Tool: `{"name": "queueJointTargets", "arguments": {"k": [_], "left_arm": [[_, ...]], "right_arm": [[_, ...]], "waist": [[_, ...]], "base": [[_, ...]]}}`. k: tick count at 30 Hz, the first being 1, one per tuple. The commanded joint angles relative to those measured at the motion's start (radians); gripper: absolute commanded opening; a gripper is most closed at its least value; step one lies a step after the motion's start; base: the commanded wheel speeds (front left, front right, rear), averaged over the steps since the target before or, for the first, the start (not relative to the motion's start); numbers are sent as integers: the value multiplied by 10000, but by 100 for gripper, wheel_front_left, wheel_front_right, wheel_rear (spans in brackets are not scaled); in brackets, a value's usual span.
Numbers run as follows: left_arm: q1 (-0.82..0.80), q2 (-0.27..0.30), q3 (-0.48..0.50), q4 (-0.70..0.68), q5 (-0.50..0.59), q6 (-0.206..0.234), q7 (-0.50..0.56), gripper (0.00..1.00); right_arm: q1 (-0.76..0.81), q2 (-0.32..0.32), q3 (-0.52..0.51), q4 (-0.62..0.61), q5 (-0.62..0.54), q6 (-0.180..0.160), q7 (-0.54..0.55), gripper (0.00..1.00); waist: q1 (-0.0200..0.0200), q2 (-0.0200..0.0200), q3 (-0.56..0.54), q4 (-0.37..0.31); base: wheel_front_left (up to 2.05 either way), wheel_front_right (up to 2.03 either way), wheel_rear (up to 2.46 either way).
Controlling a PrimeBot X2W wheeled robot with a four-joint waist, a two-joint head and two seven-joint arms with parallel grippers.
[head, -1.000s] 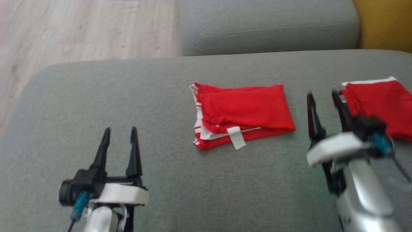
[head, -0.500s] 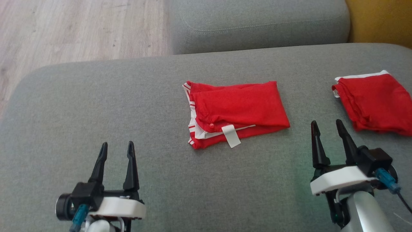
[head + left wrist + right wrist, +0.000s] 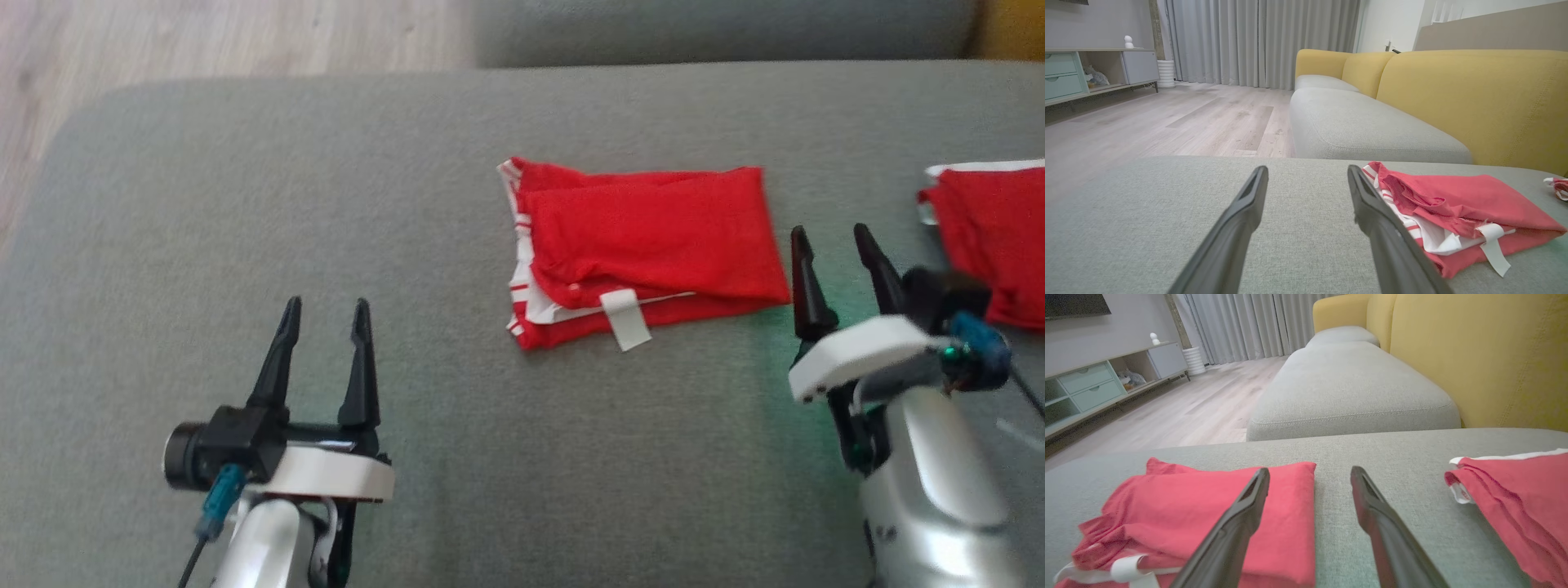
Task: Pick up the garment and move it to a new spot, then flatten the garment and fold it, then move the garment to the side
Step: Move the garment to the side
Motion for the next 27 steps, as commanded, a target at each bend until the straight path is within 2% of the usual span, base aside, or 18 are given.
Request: {"name": "queueJointTargets", "arguments": {"k": [1,7,15,16,17,18,23,27], "left_arm": [[-467,18,184,-263,-96,-28,-65,100],[-789,17,-49,-146,-216,16,-65,100],[-958,17,-145,-97,-262,22,-65,100],[-983,17,-147,-104,-263,28,-65,100],[-1010,17,-149,-117,-261,37,-65,100],[-1040,17,-148,-133,-256,45,-65,100],[-1147,17,-139,-188,-172,68,-65,100],[-1092,17,-104,-205,-101,67,-65,100]], "right_arm": [[-584,-17,-25,194,-1,-7,276,100],[-1809,-17,-329,2036,335,-7,1032,100],[-2583,-17,-354,3861,-312,-7,1425,100],[-2660,-17,-325,4102,-348,-7,1521,89],[-2738,-17,-280,4311,-346,-7,1587,39],[-2822,-17,-207,4485,-369,-7,1613,0],[-3193,-17,320,4881,-563,-7,1077,0],[-3358,-20,385,4922,-1209,-7,473,0]], "waist": [[-2,0,388,381],[-2,0,878,816],[-2,0,1110,1069],[-2,0,1125,1079],[-2,0,1141,1079],[-2,0,1157,1071],[-2,0,1117,946],[-2,0,867,697]], "base": [[0,0,0],[0,0,0],[0,0,0],[0,0,0],[0,0,0],[0,0,0],[0,0,0],[0,0,0]]}}
